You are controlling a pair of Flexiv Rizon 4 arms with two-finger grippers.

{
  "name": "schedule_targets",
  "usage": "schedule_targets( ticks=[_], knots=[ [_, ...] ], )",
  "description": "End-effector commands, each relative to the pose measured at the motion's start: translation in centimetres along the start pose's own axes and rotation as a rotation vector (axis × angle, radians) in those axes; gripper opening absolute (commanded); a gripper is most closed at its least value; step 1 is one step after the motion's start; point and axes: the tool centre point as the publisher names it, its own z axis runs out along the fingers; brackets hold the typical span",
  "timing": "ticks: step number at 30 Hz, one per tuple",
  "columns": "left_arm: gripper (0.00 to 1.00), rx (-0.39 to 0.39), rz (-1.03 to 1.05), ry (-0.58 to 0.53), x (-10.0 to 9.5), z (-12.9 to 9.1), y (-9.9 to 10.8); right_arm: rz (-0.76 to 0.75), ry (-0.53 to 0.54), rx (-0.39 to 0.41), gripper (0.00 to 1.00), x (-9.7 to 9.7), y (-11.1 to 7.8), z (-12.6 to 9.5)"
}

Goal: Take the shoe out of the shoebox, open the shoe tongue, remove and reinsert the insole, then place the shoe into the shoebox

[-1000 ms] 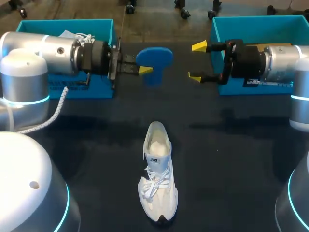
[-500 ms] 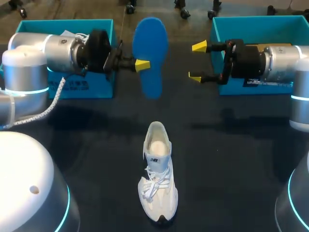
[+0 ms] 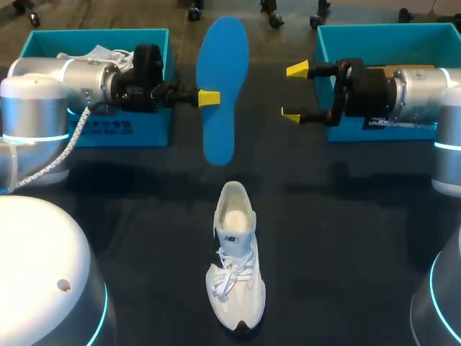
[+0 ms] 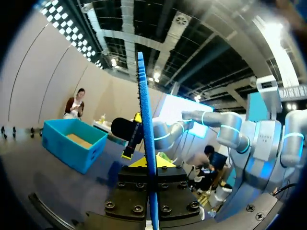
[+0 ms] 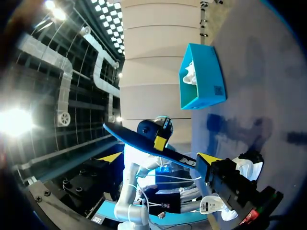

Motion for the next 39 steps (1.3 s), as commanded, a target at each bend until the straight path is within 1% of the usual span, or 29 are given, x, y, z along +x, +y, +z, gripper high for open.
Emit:
schedule_targets(
  ticks=[1, 2, 4, 7, 10, 14, 18, 23, 31, 37, 39],
  knots=[
    [0.00, -0.008, -0.062, -0.123, 1.2, 0.1, -0.2, 0.002, -0.005, 0.001, 1.00, 0.1, 0.0, 0.1],
    [0.00, -0.008, -0.062, -0.124, 1.2, 0.1, -0.2, 0.002, -0.005, 0.001, 1.00, 0.1, 0.0, 0.1],
    [0.00, 0.018, -0.235, -0.122, 1.1, 0.2, -0.1, 0.002, -0.005, 0.001, 1.00, 0.1, 0.0, 0.1],
    [0.00, 0.039, -0.396, -0.143, 0.6, 0.4, -0.2, 0.002, -0.005, 0.001, 1.00, 0.1, 0.0, 0.1],
    [0.00, 0.056, -0.503, -0.153, 0.3, 0.4, -0.2, 0.002, -0.005, 0.001, 1.00, 0.1, 0.0, 0.1],
    [0.00, 0.065, -0.553, -0.182, -0.1, 0.8, 0.5, 0.002, -0.005, 0.001, 1.00, 0.1, 0.0, 0.1],
    [0.00, 0.090, -0.671, -0.205, -0.6, 1.2, 0.9, 0.002, -0.005, 0.001, 1.00, 0.1, 0.0, 0.1],
    [0.00, 0.097, -0.714, -0.188, -0.8, 1.8, 1.4, 0.002, -0.005, 0.001, 1.00, 0.1, 0.0, 0.1],
    [0.00, 0.111, -0.761, -0.178, -0.9, 2.6, 1.5, 0.002, -0.005, 0.001, 1.00, 0.1, 0.0, 0.1],
    [0.00, 0.110, -0.930, -0.169, -2.5, 3.0, 1.8, 0.002, -0.005, 0.001, 1.00, 0.1, 0.0, 0.1],
    [0.00, 0.115, -0.928, -0.185, -2.7, 3.1, 1.9, 0.002, -0.005, 0.001, 1.00, 0.1, 0.0, 0.1]
  ],
)
